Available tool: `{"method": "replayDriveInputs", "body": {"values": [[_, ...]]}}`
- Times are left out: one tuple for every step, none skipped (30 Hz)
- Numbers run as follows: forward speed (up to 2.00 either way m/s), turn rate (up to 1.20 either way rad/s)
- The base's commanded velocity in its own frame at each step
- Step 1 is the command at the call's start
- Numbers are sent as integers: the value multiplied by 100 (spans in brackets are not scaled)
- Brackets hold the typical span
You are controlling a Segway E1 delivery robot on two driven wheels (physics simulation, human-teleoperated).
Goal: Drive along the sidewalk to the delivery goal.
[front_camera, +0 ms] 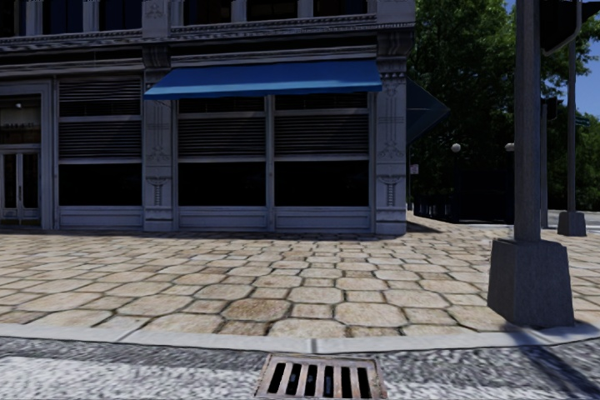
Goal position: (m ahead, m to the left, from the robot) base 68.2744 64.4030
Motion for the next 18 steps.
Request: {"method": "replayDriveInputs", "body": {"values": [[200,0],[200,0],[200,0],[200,0],[200,0],[200,0],[200,0],[200,0],[200,0],[200,0],[200,0],[190,0],[190,0],[180,0],[173,0],[166,0],[166,0],[158,0]]}}
